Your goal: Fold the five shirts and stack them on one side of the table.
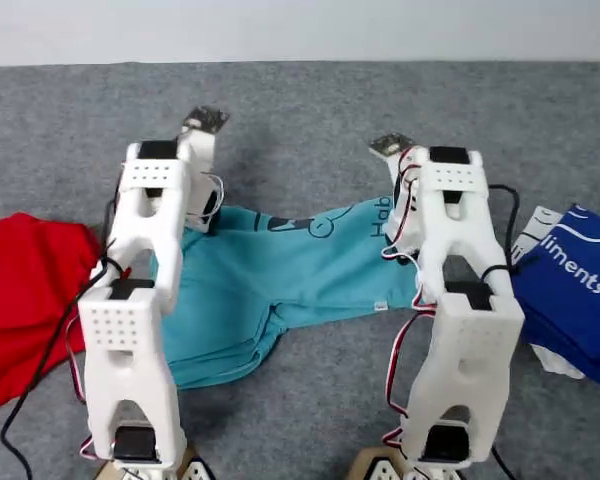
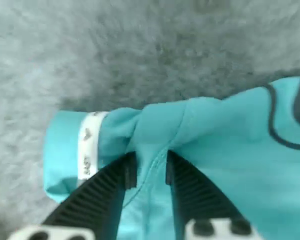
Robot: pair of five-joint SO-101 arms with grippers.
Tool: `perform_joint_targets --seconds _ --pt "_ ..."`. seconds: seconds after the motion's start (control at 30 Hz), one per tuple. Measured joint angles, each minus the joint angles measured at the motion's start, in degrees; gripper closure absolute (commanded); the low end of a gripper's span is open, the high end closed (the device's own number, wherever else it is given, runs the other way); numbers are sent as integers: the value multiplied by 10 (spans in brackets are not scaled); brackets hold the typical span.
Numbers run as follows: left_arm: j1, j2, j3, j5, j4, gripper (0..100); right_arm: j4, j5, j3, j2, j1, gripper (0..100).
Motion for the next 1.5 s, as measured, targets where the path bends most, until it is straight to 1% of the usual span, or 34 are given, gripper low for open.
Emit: perform_joint_targets --seconds 0.1,0.23,0.4,0.47,0.57,0.73,0.93,1.03,1.13,1.27,1.5 --pt "-21 38 -54 2 39 946 25 0 -49 42 4 950" --pt "-45 78 -130 -18 101 957 89 0 -154 114 19 975" --pt "-51 97 -203 -33 166 961 178 1 -303 203 31 980" --pt "-51 97 -225 -33 170 957 188 1 -354 225 31 980" --pt "-53 91 -232 -31 170 956 188 1 -385 227 44 976" --pt "-17 47 -233 -33 170 956 188 1 -389 185 50 959" --pt "11 52 -233 -33 160 955 179 0 -390 158 11 934" --pt "11 85 -233 -33 142 939 141 0 -390 158 5 934" --pt "11 118 -233 -33 136 925 81 0 -390 161 2 934" --pt "5 137 -235 -25 134 927 16 5 -392 207 -1 938" --pt "-7 137 -236 -25 141 942 4 18 -394 236 18 938"
